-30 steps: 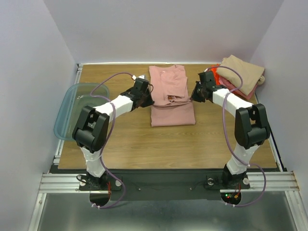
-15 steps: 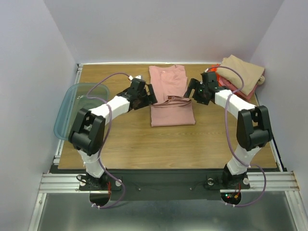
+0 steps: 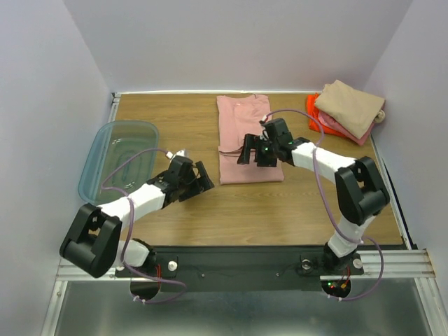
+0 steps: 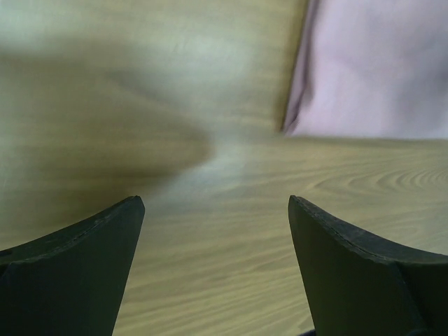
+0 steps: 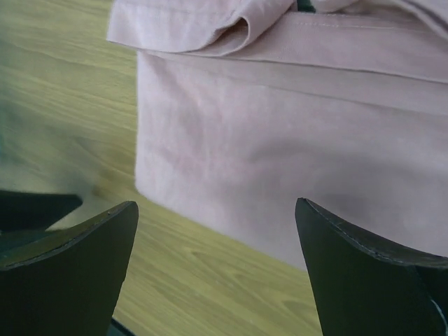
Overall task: Fold and stack the t-shirts
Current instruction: Fold the tshirt
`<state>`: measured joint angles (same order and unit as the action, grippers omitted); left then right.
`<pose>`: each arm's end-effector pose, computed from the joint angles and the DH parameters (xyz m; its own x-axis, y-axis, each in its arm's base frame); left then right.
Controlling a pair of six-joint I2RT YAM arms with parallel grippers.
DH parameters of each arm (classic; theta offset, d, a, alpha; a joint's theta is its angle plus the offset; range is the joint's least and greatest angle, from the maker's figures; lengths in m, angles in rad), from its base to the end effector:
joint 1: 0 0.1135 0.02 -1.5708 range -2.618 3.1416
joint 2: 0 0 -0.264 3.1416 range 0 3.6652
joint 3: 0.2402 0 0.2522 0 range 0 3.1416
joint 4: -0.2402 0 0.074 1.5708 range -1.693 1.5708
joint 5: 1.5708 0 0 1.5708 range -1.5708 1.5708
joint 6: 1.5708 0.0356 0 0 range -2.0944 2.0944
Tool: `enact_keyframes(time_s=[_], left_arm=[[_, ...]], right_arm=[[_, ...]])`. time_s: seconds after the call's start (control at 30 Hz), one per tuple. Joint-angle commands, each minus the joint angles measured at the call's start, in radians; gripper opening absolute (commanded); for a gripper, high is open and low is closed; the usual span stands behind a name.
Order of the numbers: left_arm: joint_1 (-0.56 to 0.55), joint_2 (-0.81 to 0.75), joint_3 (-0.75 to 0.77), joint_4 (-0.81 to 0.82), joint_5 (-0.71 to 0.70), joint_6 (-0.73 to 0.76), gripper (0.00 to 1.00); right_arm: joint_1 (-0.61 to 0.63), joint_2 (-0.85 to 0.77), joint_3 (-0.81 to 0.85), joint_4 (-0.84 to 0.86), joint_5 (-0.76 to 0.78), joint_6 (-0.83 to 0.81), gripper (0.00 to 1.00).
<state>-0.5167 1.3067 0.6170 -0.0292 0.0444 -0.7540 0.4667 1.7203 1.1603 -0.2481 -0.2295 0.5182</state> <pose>0.2259 -0.1302 0.1866 -0.7751 -0.3461 -0.5286 -0.0110 0.8439 -0.5365 0.3302 0.1754 0.2167 -0.8474 0.1131 -0.5187 -0.1827 0.8552 0.4851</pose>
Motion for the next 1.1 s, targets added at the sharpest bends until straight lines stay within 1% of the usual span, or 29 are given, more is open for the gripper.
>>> enact_keyframes(time_s=[0.0,0.17,0.47,0.6,0.67,0.7,0.73,0.83,0.93,1.03,1.07], left_arm=[[-0.012,-0.110,-0.101,0.097,0.057,-0.077,0.96],[-0.013,-0.172,-0.148,0.091,0.041,-0.096,0.96],[-0.013,-0.169,-0.145,0.077,0.034,-0.096,0.96],[-0.013,-0.172,-0.141,0.069,0.029,-0.094,0.96],[-0.013,-0.176,-0.140,0.064,0.020,-0.093,0.96],[-0.013,-0.176,-0.138,0.061,0.018,-0.093,0.97],[-0.013,-0.175,-0.134,0.057,0.017,-0.093,0.96],[-0.013,-0.166,-0.125,0.057,0.015,-0.090,0.97],[-0.013,-0.141,-0.106,0.061,0.003,-0.082,0.97],[-0.013,-0.089,-0.060,0.093,0.011,-0.065,0.97],[-0.013,-0.054,-0.034,0.106,0.012,-0.051,0.97]], right_arm=[[0.026,0.115,0.106,0.067,-0.011,-0.029,1.00],[0.026,0.228,0.203,0.069,0.037,-0.040,1.00],[0.024,0.373,0.406,0.066,0.182,-0.092,1.00],[0.016,0.464,0.553,0.067,0.223,-0.135,1.00],[0.003,0.502,0.620,0.067,0.280,-0.153,1.00],[-0.002,0.525,0.689,0.067,0.292,-0.173,1.00],[-0.008,0.559,0.723,0.066,0.298,-0.184,1.00],[-0.023,0.555,0.783,0.066,0.302,-0.220,1.00],[-0.023,0.494,0.757,0.066,0.340,-0.239,1.00],[-0.025,0.345,0.617,0.066,0.407,-0.215,1.00],[-0.025,0.255,0.507,0.066,0.432,-0.195,1.00]])
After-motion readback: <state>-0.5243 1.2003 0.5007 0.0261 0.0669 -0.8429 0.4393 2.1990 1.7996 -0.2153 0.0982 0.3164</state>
